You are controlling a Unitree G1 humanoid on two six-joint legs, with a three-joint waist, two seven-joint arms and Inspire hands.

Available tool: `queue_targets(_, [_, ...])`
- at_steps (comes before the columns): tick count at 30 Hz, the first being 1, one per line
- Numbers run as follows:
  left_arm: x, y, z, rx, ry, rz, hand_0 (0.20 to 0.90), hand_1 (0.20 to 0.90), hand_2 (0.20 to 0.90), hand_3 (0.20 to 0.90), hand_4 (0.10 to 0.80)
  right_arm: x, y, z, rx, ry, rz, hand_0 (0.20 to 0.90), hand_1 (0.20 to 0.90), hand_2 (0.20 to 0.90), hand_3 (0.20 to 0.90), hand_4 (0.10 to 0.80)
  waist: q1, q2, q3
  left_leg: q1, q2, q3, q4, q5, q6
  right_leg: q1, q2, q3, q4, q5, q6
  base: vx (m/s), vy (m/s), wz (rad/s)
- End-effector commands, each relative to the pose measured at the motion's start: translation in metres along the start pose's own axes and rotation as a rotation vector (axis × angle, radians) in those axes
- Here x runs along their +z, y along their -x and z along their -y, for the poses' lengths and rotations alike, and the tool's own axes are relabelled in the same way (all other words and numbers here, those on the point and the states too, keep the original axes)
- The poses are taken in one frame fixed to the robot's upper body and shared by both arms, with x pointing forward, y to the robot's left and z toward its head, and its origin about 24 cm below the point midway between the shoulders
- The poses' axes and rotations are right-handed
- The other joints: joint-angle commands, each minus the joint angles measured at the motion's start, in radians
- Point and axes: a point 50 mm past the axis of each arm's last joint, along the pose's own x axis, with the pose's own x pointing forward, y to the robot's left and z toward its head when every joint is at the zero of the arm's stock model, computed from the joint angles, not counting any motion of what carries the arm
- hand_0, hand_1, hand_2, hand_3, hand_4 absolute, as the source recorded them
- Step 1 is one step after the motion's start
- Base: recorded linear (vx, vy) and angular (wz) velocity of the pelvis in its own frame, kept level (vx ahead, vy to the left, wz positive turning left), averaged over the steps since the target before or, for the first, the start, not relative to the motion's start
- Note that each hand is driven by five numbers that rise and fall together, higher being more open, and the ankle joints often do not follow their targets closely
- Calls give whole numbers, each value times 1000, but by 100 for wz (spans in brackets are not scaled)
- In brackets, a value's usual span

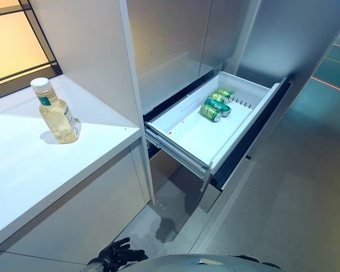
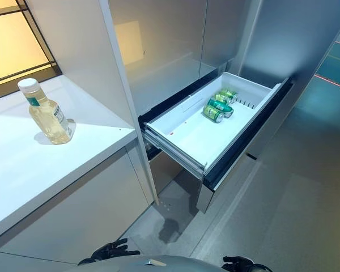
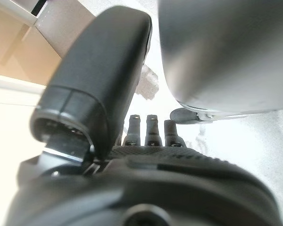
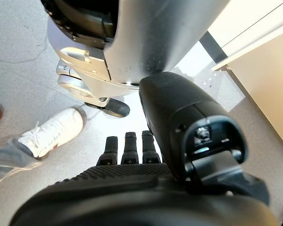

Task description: Put drinks into fridge and close the fridge

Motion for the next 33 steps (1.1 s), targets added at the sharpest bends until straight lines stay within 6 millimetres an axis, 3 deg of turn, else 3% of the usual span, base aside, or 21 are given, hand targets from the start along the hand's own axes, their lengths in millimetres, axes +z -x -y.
queue_targets(1, [24,-7,22,-76,14,64,900,900,900,900,800,18,-3,-16,84,-20,53,900,900,900,900,800,18,22,-2,35,-51,-51,16,-160,48,-90,34,4,54,-2,24,0,0,0])
queue_targets(26, [27,-8,31,-154,-1,72,900,900,900,900,800,21,-3,-19,100,10,63,900,900,900,900,800,16,24,-1,42,-54,-50,17,-166,51,-86,32,3,58,-6,23,0,0,0])
queue_targets(30, [28,-7,34,-197,-48,77,900,900,900,900,800,21,-3,-18,104,13,59,900,900,900,900,800,15,24,1,45,-53,-49,17,-168,52,-85,33,5,59,-7,22,0,0,0])
queue_targets(33, [38,-7,38,-231,-186,140,900,900,900,900,800,22,-3,-18,108,20,63,900,900,900,900,800,11,25,2,47,-52,-47,15,-167,50,-85,34,7,60,-6,24,0,0,0])
